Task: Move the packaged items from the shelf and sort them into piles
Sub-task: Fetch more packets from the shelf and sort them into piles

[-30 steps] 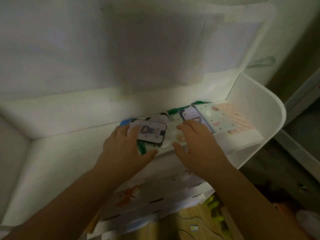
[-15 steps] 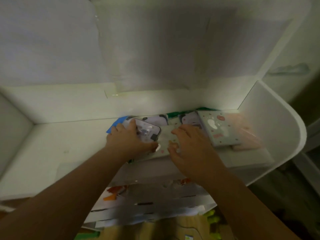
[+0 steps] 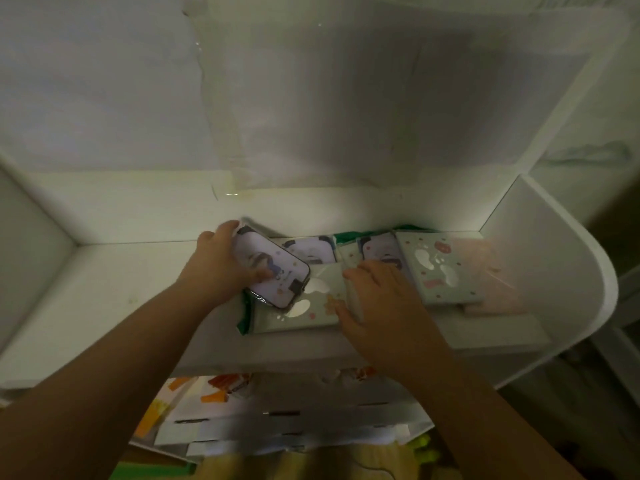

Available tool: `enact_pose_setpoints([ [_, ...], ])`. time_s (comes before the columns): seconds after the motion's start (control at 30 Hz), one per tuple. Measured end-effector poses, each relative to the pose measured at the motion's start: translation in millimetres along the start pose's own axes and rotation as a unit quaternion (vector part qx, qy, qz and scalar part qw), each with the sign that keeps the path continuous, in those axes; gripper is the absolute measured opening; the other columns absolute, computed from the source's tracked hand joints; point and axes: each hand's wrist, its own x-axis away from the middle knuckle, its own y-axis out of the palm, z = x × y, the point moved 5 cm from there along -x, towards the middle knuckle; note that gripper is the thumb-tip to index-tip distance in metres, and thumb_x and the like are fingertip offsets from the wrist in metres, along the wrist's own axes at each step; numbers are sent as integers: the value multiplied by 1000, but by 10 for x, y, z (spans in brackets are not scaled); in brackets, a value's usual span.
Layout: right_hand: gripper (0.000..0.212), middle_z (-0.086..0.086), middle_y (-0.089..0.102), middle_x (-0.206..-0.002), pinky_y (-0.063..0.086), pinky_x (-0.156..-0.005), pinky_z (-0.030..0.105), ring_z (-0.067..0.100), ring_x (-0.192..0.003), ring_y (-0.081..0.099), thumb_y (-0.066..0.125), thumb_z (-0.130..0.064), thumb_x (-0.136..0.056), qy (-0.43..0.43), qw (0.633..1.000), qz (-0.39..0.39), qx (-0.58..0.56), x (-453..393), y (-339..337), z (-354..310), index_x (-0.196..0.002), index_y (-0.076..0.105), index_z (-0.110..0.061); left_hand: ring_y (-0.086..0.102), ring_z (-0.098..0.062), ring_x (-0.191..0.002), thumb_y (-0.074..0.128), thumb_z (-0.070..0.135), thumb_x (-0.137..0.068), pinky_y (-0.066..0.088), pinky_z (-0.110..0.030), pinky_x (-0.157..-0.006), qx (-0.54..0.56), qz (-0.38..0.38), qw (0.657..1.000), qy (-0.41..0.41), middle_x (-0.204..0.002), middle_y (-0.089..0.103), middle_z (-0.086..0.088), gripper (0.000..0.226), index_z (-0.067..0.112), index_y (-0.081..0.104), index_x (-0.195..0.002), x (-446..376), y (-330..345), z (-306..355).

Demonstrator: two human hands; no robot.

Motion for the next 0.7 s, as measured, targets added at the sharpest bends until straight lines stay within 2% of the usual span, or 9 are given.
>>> enact_pose_setpoints([
  [0.13, 40, 1, 51, -121, 44, -95, 34, 21, -113, 47, 45, -46, -94, 6, 1000, -5, -1, -28, 95, 9, -125, 51, -21, 63, -22, -94, 82, 27, -76, 54, -36, -79, 166, 27, 986, -21, -111, 64, -3, 77, 21, 43, -142, 53, -172, -148],
  [0.2, 40, 1, 51, -120, 43, -94, 33, 21, -112, 47, 44, -44, -95, 6, 1000, -15, 1, -47, 134, -3, -126, 51, -20, 67, -23, -92, 80, 19, -79, 55, -32, -72, 286, 21, 956, -66, -104, 67, -6, 61, 18, 52, -133, 102, -232, -215],
  [0.3, 45, 1, 48, -123, 39, -95, 32, 22, -115, 45, 47, -47, -93, 2, 999, -54, 3, -117, 179, -38, -130, 47, -20, 70, -26, -89, 77, 19, -80, 55, -32, -73, 420, 21, 901, -105, -100, 72, -14, 34, 7, 64, -109, 203, -334, -280],
  [0.43, 77, 1, 41, -141, 39, -103, 38, 22, -127, 41, 58, -64, -81, -16, 992, -124, 1, -437, 252, -102, -142, 35, -24, 73, -29, -91, 70, 31, -86, 58, -43, -78, 483, 33, 870, -94, -99, 75, -11, 33, 10, 67, -111, 362, -457, -359],
  [0.57, 108, -1, 25, -159, 33, -111, 42, 22, -140, 31, 66, -71, -70, -77, 972, -224, 10, -708, 327, -141, -154, 15, -27, 72, -33, -91, 56, 38, -96, 58, -46, -71, 539, 35, 831, -132, -103, 73, -14, 35, 12, 64, -118, 454, -440, -508],
  [0.63, 114, -2, 24, -159, 35, -110, 41, 22, -140, 32, 71, -71, -67, -77, 961, -267, 9, -769, 350, -131, -155, 12, -27, 71, -32, -89, 53, 35, -98, 56, -44, -70, 556, 24, 813, -169, -105, 72, -16, 33, 12, 64, -118, 489, -411, -562],
  [0.7, 114, -2, 31, -151, 40, -102, 40, 21, -131, 36, 74, -71, -62, -82, 959, -268, 27, -819, 358, -157, -152, 19, -27, 71, -30, -79, 49, 26, -97, 57, -42, -65, 567, -5, 800, -197, -97, 72, -17, 28, 11, 64, -115, 537, -395, -581],
])
